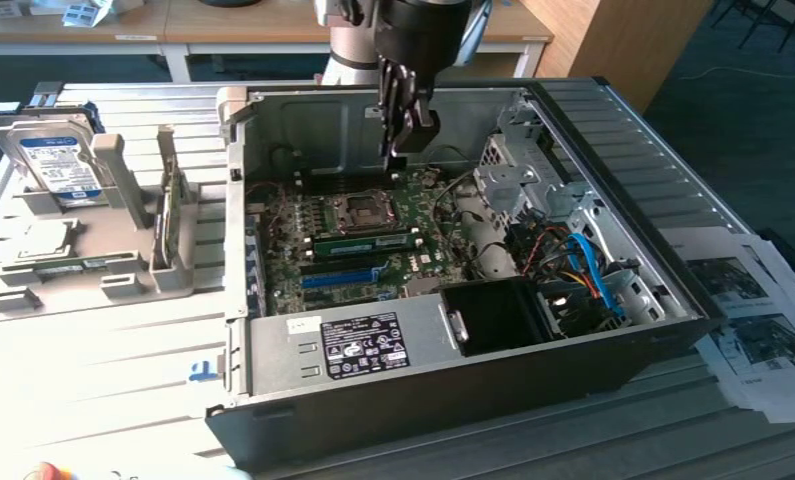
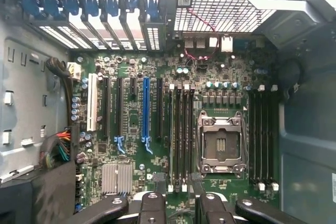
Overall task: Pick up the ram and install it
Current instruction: 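Insert the ram into the slot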
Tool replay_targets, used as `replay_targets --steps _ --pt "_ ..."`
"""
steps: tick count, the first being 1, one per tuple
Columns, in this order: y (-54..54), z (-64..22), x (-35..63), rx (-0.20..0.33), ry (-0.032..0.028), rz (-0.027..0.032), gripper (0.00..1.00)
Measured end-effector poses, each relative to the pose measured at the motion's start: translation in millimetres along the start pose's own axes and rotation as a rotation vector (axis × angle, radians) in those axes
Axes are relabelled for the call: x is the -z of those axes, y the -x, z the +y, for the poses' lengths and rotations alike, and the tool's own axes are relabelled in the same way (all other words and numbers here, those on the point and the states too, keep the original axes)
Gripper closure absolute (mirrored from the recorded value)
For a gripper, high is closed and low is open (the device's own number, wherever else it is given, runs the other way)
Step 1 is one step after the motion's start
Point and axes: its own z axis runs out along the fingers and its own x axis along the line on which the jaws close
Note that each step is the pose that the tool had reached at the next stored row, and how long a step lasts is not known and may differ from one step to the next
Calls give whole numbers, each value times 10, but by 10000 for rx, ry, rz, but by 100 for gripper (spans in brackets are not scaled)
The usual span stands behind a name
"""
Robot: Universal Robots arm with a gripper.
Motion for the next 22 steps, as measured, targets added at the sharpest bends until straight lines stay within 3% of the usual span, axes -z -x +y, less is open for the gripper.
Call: replay_targets --steps 10,22 --pt "1 8 133 0 0 1 69" --pt "1 8 135 0 0 1 69"
